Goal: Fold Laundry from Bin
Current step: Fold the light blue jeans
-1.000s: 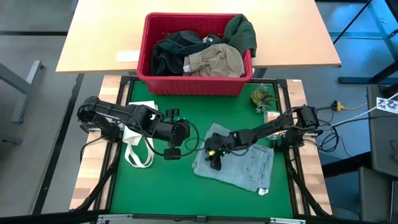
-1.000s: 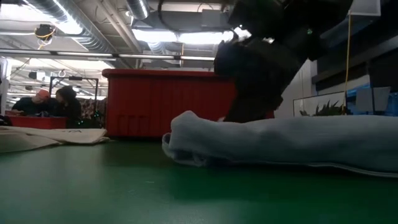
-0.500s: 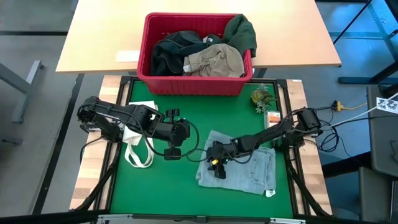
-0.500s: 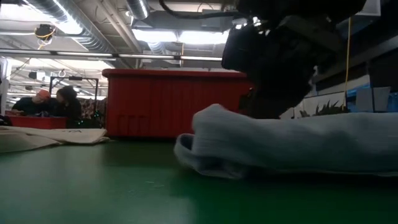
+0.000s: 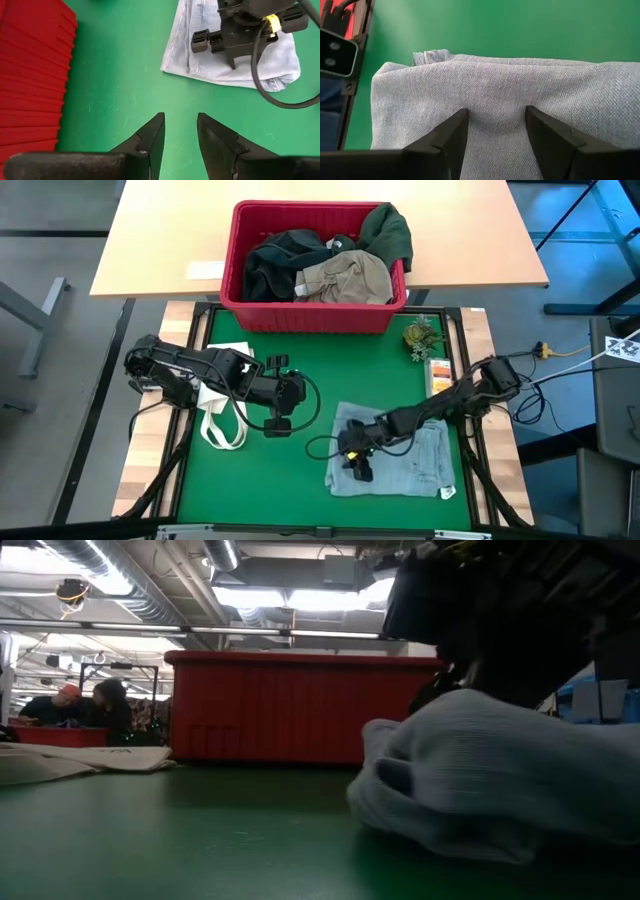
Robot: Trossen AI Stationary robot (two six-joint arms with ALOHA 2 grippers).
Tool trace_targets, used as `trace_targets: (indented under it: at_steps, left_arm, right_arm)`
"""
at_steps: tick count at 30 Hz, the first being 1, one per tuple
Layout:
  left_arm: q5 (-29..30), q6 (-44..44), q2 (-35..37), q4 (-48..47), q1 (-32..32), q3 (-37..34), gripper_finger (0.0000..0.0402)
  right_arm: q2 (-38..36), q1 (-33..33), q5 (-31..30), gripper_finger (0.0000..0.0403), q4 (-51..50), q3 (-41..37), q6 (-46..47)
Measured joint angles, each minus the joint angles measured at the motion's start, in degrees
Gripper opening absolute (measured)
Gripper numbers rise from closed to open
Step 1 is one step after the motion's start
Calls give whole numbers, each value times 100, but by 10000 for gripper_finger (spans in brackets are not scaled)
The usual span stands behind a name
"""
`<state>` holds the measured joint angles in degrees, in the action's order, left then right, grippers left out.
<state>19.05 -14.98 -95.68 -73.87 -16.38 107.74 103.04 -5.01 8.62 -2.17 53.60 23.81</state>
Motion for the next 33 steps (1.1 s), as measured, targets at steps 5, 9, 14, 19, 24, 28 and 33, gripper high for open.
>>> trace_targets:
  at_steps: [5, 9, 14, 19, 24, 28, 33]
  left_arm:
    - [-2, 0, 0, 18, 1, 0, 110]
    - [-2, 2, 0, 18, 0, 0, 110]
    - [-2, 2, 0, 20, 0, 0, 110]
    - [-2, 4, 0, 22, 0, 0, 110]
    - [-2, 6, 0, 46, 0, 0, 110]
    - [-2, 5, 0, 50, 0, 0, 110]
    - [-2, 6, 0, 75, 0, 0, 110]
  right_arm:
    - [-46, -196, 11, 200, -133, -2, 170]
    - [-79, -268, -7, 200, -198, -2, 168]
    - [-79, -254, -7, 200, -195, -2, 170]
    - [-146, -256, -12, 200, -189, -13, 170]
    - [-441, -256, -4, 200, -260, -15, 173]
    - [-764, -256, -4, 200, -422, -15, 171]
    - [-1139, -254, -341, 200, -756, -8, 68]
